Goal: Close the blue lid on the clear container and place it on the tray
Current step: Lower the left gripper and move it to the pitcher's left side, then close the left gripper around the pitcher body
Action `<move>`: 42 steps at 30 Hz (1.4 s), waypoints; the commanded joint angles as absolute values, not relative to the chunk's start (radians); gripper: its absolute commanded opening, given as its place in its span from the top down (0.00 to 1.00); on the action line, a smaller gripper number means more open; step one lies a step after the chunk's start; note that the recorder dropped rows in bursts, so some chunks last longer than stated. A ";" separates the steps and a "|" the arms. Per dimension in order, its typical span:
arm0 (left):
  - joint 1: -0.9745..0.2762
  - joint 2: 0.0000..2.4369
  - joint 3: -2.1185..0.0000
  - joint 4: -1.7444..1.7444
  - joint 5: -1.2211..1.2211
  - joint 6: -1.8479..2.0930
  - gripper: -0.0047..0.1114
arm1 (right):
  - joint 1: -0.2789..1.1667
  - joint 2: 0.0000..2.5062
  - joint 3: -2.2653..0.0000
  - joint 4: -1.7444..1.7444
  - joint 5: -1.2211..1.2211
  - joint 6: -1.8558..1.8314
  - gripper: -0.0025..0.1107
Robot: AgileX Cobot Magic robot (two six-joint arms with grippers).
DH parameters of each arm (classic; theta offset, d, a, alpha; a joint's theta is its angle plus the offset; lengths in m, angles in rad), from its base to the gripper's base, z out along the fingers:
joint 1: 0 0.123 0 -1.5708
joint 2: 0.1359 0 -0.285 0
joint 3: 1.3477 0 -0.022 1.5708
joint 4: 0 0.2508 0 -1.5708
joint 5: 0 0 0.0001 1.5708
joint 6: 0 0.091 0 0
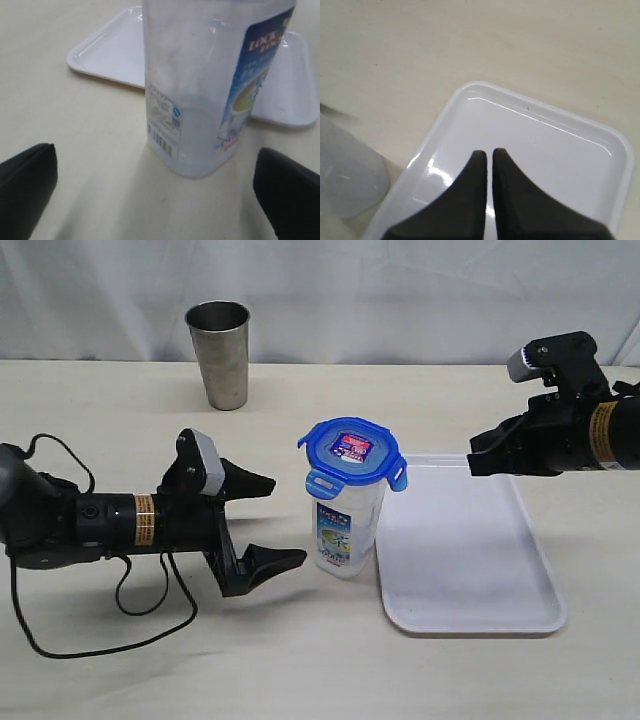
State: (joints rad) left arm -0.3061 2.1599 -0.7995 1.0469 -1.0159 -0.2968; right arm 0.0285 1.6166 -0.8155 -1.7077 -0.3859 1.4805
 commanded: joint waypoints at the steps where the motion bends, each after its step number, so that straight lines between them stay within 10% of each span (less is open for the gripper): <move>1: -0.322 2.205 -0.878 1.143 -1.043 -0.441 0.06 | 0.026 1.609 -0.812 -1.709 -0.373 1.488 0.94; 42: -0.468 2.207 -1.050 1.104 -0.977 -0.411 0.06 | 0.026 1.609 -0.812 -1.709 -0.373 1.483 0.94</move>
